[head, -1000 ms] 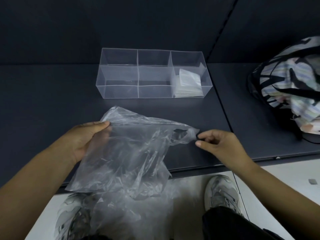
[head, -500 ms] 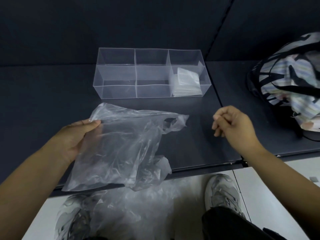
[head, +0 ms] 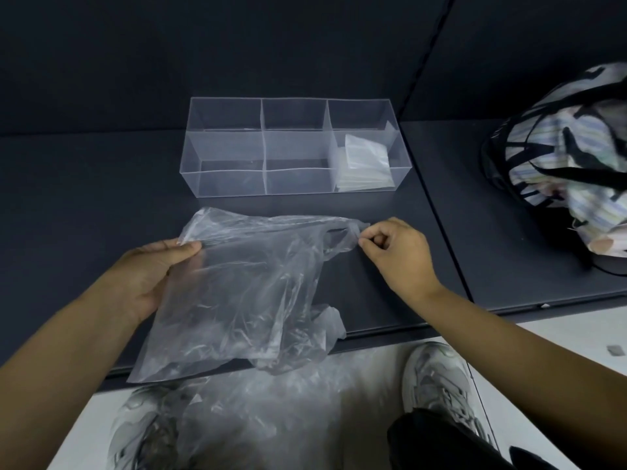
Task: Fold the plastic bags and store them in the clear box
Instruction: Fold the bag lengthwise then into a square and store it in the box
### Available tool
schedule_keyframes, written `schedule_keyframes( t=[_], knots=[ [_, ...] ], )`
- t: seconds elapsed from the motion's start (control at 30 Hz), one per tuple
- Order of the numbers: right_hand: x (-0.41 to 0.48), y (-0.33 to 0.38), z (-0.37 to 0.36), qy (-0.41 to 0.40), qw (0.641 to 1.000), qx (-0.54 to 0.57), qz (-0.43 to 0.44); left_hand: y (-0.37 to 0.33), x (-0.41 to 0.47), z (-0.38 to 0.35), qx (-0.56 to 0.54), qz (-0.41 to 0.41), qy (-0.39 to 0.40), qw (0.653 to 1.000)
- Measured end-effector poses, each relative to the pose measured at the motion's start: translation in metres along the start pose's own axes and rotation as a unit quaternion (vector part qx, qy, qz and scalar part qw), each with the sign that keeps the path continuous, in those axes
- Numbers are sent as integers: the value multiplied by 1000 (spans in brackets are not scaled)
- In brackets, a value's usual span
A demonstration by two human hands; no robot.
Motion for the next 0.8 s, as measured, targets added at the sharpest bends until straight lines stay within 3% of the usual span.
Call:
schedule_keyframes(
  t=[0.07, 0.17, 0.37, 0.43, 0.53, 0.57, 0.63, 0.8],
  knots=[
    [3, -6, 1, 14, 999, 39, -16, 0, 0, 2, -7, 1, 3, 1000],
    [5, -18, 11, 27, 981, 184, -50, 1, 2, 6, -34, 8, 5, 999],
    [9, -19, 46, -8, 939, 343, -22, 3, 4, 2, -85, -24, 24, 996],
    [11, -21, 44, -8, 903, 426, -51, 0, 3, -4, -63, -21, 80, 995],
    [13, -20, 33, 40, 816, 561, -133, -7, 2, -17, -29, -7, 157, 987],
    [15, -19, 30, 66, 807, 567, -150, -11, 3, -20, -27, -16, 161, 986],
    [16, -18, 29, 86, 822, 536, -175, -20, 5, -24, -25, -39, 142, 989],
    [20, -23, 35, 23, 859, 480, -174, -25, 13, -18, -25, -74, 33, 996]
  ],
)
Point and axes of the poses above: each hand's wrist, its own x-axis towards the middle knuckle, its own z-axis out of the back of the hand, y = z × x, the point moved 7 cm from there along x, towards the middle knuckle, and after that the axes turned 13 degrees about y, right-handed, at the moved point
